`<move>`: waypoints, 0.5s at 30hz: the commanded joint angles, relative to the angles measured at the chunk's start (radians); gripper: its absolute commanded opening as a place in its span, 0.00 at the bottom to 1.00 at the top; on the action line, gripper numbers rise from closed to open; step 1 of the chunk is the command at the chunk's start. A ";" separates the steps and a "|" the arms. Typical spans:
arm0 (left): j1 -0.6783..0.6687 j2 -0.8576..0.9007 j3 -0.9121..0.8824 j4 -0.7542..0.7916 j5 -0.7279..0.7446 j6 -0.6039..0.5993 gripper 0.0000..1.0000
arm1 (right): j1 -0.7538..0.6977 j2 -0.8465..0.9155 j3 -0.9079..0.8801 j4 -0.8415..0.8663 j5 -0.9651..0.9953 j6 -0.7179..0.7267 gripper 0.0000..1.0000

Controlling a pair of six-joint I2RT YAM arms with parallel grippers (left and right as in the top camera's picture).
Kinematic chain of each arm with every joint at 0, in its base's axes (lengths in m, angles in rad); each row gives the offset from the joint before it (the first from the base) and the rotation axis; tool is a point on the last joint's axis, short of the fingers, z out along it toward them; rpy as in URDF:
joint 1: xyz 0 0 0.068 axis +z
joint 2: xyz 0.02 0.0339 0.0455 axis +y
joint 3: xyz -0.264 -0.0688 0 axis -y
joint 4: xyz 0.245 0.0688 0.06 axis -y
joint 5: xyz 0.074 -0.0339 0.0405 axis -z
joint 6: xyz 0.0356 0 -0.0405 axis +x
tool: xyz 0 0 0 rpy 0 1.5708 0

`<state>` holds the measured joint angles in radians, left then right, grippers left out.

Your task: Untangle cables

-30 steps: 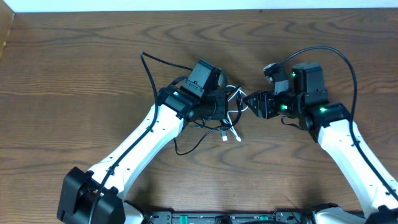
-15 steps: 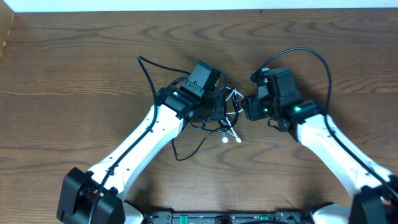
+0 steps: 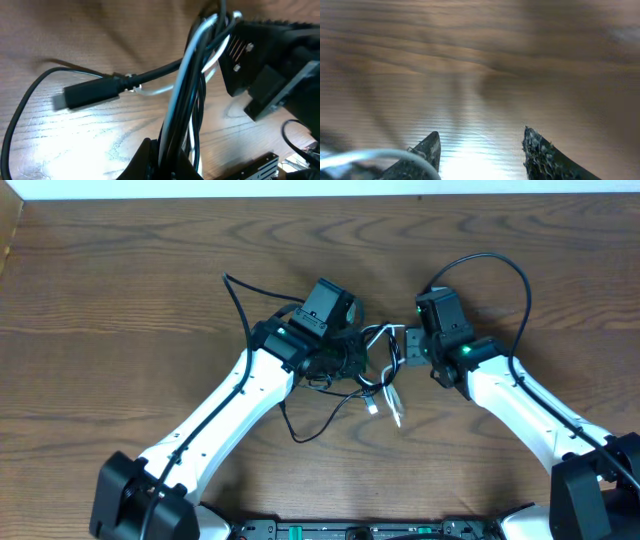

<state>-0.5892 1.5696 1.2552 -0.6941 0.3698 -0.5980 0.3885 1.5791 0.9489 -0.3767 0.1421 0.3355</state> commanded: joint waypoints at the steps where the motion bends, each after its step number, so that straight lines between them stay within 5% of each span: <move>1: 0.033 -0.107 0.020 0.005 -0.011 0.029 0.07 | -0.064 0.012 0.012 -0.064 0.158 0.060 0.45; 15: 0.265 -0.383 0.020 -0.013 -0.192 0.132 0.08 | -0.312 0.010 0.012 -0.276 0.135 0.116 0.36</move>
<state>-0.3790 1.2125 1.2552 -0.7071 0.2436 -0.5083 0.1284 1.5795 0.9520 -0.6327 0.2352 0.4305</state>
